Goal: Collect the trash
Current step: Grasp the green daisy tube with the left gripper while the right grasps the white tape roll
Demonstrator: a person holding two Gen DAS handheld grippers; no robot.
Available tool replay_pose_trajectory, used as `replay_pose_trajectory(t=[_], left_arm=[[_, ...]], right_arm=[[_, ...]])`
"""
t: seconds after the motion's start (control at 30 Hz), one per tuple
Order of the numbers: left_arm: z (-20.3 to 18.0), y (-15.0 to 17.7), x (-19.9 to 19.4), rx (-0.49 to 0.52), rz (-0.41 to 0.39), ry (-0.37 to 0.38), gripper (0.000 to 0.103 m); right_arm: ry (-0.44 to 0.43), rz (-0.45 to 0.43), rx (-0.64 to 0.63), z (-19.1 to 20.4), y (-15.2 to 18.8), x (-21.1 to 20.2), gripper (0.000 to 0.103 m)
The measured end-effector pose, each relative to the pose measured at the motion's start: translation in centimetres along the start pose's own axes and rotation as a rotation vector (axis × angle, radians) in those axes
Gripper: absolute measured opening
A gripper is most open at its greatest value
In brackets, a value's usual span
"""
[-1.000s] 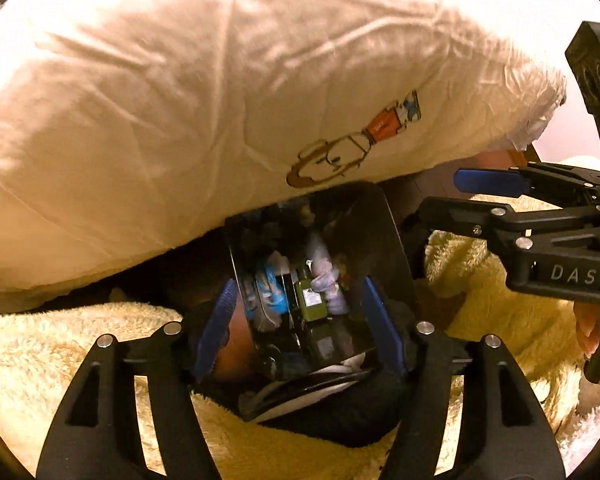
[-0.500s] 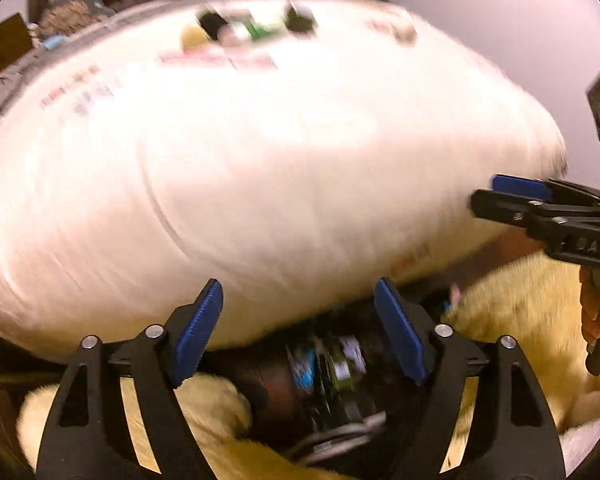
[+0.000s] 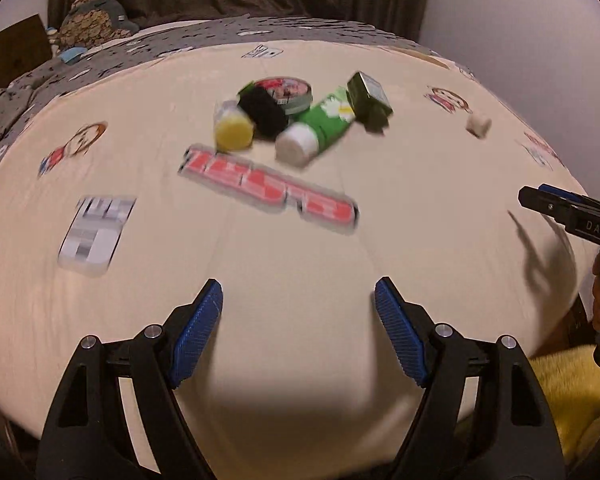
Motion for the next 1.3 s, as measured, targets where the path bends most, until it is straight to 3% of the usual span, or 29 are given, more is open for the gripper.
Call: replay_pose_trajectory(t=[0.43, 0.87, 0.9, 0.97, 1.0, 1.13, 1.3], left_arm=[[1.1, -6.9, 6.6, 0.054, 0.021, -0.003, 0.074], [0.3, -11.5, 10.5, 0.079, 0.015, 0.041, 0.074], [0.2, -11.6, 10.7, 0.082, 0.018, 0.039, 0.072], [0.1, -11.6, 10.6, 0.09, 0.022, 0.036, 0.054], [0.1, -11.5, 10.4, 0.09, 0.022, 0.033, 0.05], [-0.3, -10.5, 9.3, 0.098, 0.021, 0.054, 0.042], [-1.3, -8.1, 7.2, 0.118, 0.006, 0.052, 0.04]], right_arm=[[0.07, -0.035, 0.039, -2.7, -7.1, 6.1, 0.072], [0.072, -0.004, 0.059, -2.4, -9.6, 9.3, 0.066], [0.074, -0.003, 0.061, -2.4, -9.6, 9.3, 0.06], [0.071, -0.004, 0.062, -2.4, -9.6, 9.2, 0.045], [0.07, -0.002, 0.057, -2.3, -9.4, 9.1, 0.035], [0.061, -0.005, 0.046, -2.1, -8.8, 8.3, 0.035], [0.034, 0.0, 0.009, -0.8, -6.6, 6.3, 0.035]])
Point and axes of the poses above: each gripper's, at about its wrist camera, not at the fingertips, and x roughly the way its jaws point, z to its left, y to its underside, the point moved 9 cm from there along x, roughly the way its jaws point, and after that the axes turned 12 degrees about x, right-handed, at the moved point
